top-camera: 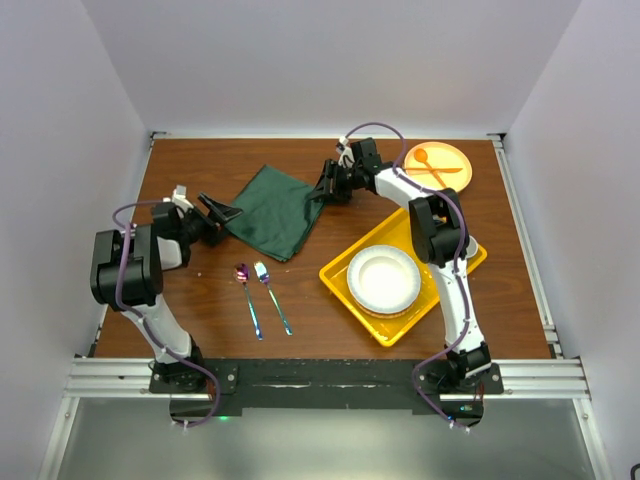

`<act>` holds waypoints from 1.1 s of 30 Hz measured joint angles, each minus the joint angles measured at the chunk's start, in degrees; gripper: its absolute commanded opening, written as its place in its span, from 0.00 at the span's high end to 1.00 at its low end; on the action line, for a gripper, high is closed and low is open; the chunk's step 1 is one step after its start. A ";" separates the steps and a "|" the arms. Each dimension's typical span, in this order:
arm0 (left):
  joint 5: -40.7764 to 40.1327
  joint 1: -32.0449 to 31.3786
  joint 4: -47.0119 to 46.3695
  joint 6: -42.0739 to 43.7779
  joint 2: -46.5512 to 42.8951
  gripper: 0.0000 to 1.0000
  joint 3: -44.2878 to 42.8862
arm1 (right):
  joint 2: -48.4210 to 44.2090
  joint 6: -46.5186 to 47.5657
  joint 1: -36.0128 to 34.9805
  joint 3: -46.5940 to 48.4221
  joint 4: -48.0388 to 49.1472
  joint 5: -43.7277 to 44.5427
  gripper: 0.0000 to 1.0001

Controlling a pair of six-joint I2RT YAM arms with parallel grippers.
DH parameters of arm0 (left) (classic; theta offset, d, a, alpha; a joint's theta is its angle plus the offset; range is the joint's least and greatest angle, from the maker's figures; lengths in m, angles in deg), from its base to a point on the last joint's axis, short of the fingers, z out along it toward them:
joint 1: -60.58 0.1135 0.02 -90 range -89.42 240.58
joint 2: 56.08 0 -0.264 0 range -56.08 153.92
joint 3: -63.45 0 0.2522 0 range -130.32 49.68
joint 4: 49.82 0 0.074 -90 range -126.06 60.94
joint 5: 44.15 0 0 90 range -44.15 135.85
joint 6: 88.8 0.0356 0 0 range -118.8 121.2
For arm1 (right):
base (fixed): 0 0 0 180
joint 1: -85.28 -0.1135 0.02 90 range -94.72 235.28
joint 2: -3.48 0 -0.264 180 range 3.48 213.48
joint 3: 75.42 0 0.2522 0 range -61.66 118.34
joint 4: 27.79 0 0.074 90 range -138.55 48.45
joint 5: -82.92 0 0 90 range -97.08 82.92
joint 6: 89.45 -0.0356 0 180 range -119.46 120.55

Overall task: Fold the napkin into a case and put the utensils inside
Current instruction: Pick up the square-folded napkin from the center of the board.

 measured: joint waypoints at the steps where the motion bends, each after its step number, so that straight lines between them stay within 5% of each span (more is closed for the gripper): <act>1: 0.00 0.00 0.15 0.02 0.15 0.11 -0.13 | 0.00 -0.20 0.00 0.00 0.09 -0.04 0.44; 33: 3.67 0.90 8.37 6.03 -5.29 0.16 -2.05 | 1.86 2.10 -9.68 6.82 3.23 -0.17 0.47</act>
